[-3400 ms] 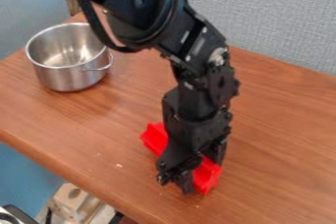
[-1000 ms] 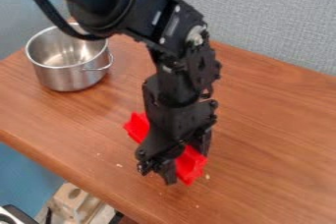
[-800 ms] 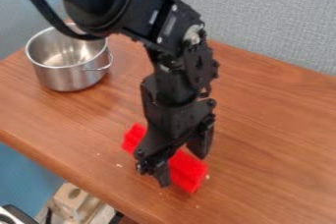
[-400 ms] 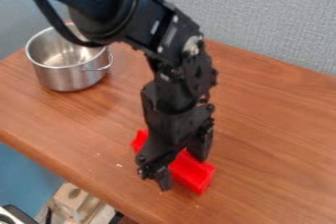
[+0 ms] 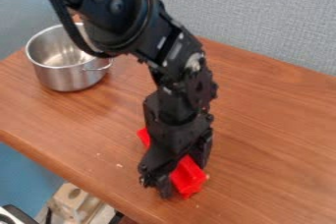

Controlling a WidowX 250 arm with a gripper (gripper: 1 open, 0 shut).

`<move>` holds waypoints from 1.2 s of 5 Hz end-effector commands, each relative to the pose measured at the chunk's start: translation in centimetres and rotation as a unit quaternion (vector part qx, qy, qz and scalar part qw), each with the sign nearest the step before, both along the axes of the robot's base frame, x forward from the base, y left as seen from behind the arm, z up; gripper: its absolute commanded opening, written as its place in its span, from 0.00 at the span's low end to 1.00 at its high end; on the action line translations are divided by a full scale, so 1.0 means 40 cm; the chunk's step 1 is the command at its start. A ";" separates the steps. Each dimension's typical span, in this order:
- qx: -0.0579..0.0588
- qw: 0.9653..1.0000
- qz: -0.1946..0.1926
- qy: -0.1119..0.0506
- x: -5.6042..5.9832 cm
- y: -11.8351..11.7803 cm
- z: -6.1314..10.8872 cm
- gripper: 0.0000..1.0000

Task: Put the red object in the metal pot

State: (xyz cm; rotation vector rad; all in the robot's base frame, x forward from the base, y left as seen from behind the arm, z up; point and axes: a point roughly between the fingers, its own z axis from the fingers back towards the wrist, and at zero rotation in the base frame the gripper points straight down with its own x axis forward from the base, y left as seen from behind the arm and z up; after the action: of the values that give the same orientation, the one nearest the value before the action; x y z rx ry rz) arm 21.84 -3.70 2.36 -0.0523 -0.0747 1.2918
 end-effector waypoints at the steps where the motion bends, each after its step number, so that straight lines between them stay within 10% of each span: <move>1: -0.001 1.000 0.003 -0.012 0.010 -0.004 0.004 0.00; 6: -0.004 1.000 0.002 -0.006 0.001 0.003 0.021 0.00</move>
State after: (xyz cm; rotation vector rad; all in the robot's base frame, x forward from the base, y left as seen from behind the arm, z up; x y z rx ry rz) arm 21.42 -3.73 2.24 -0.0350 -0.0496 1.2882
